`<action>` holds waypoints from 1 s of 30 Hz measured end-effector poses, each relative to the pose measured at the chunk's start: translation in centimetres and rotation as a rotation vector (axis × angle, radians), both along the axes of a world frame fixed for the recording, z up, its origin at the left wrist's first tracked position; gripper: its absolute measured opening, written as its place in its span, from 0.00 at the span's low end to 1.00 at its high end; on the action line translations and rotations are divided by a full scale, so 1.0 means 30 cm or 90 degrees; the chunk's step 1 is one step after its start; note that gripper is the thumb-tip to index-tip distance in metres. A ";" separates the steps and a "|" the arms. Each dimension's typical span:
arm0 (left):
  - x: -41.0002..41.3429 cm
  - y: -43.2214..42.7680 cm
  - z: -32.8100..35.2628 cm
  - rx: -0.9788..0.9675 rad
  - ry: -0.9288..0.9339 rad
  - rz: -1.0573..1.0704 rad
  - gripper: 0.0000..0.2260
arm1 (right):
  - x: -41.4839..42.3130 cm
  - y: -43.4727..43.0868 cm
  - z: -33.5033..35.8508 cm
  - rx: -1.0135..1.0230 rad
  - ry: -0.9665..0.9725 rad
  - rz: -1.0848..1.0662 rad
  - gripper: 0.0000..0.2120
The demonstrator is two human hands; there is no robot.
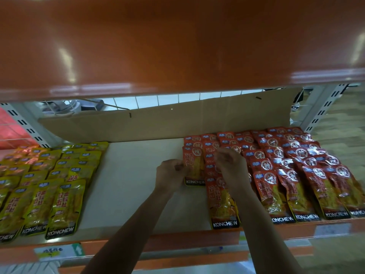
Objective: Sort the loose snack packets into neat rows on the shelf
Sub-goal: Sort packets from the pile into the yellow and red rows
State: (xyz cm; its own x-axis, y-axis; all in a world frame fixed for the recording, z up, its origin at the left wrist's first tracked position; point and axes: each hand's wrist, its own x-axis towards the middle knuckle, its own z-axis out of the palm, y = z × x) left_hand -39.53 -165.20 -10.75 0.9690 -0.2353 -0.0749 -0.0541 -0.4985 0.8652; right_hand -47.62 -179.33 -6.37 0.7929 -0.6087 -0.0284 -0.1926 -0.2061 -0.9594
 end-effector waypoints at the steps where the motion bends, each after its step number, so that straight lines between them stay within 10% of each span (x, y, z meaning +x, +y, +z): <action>1: -0.002 -0.003 0.000 0.023 -0.020 -0.010 0.07 | 0.001 -0.002 -0.003 0.001 0.004 0.000 0.10; 30: -0.033 0.415 0.100 0.232 -0.231 0.017 0.16 | 0.149 0.462 0.004 -0.140 -0.015 0.191 0.11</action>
